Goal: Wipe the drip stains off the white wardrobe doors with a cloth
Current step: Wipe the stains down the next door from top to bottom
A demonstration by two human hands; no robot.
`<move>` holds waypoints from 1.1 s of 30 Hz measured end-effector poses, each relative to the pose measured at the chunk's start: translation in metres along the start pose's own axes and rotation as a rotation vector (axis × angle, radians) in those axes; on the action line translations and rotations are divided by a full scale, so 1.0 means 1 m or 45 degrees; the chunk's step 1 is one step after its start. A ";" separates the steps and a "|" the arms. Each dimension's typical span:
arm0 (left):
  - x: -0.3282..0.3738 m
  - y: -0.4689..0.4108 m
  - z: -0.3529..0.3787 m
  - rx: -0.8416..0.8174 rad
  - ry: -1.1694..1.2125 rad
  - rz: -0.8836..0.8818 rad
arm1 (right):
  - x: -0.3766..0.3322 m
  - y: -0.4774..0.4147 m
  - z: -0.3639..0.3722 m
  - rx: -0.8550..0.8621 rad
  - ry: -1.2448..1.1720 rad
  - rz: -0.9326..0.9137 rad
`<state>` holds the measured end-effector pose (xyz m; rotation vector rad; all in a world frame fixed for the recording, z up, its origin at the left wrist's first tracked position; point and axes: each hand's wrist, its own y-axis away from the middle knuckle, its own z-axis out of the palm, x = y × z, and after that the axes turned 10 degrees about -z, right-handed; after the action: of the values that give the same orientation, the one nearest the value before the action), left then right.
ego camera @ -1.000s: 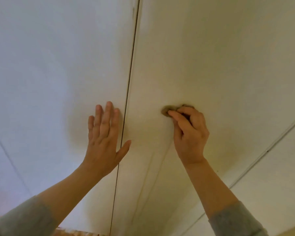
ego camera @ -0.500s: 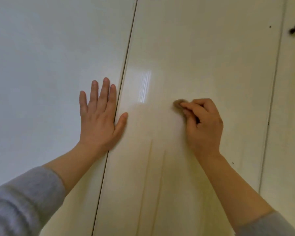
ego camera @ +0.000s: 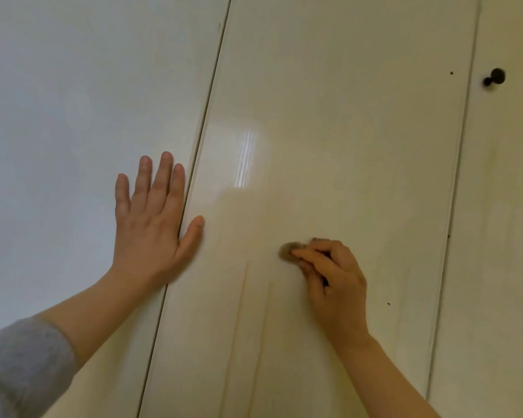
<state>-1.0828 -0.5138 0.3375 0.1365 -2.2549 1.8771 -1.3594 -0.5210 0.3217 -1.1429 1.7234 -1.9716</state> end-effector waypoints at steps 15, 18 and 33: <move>0.001 0.002 -0.001 -0.008 0.004 -0.004 | 0.030 -0.032 -0.009 0.152 0.116 0.214; 0.002 0.003 -0.003 -0.010 0.016 -0.009 | 0.006 0.017 -0.018 -0.001 0.048 0.178; 0.001 0.002 0.000 0.019 0.018 0.005 | 0.059 -0.032 -0.026 0.221 0.248 0.246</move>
<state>-1.0839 -0.5135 0.3359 0.1208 -2.2342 1.8910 -1.4071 -0.5341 0.3740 -0.7189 1.6435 -2.1184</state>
